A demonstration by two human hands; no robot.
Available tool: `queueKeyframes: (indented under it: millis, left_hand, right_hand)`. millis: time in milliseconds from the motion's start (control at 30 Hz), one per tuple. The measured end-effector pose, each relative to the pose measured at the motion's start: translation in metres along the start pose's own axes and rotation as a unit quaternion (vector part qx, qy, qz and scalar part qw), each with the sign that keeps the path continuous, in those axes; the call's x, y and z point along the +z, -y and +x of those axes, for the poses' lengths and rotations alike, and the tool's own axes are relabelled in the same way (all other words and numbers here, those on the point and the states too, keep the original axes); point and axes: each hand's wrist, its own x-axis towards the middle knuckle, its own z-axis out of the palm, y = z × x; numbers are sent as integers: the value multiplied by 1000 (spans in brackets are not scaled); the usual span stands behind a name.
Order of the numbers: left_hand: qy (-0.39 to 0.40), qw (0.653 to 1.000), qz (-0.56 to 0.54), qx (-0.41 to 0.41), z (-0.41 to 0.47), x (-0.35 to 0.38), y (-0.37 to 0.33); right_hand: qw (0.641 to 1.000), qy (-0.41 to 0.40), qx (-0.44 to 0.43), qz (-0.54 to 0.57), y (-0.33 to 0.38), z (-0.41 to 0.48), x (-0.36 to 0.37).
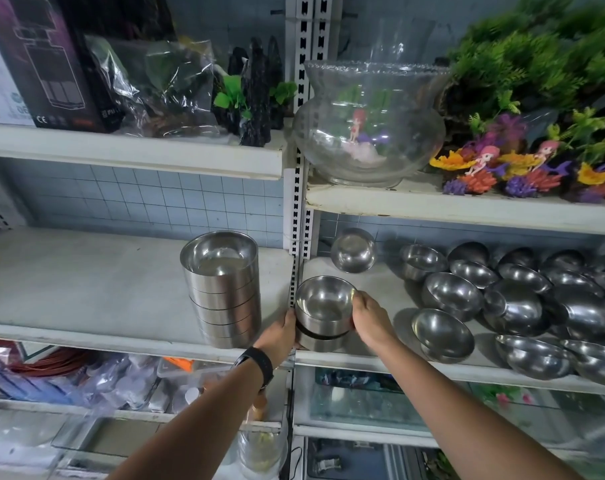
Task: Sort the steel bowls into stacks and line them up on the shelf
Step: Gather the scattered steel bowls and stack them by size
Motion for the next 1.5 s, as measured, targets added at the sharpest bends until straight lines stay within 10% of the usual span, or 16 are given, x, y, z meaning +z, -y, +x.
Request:
queueKeyframes:
  millis: [1500]
  left_hand:
    - [-18,996,-57,-73,10,2,2]
  right_hand:
    - [995,20,-9,-94,-11,8,8]
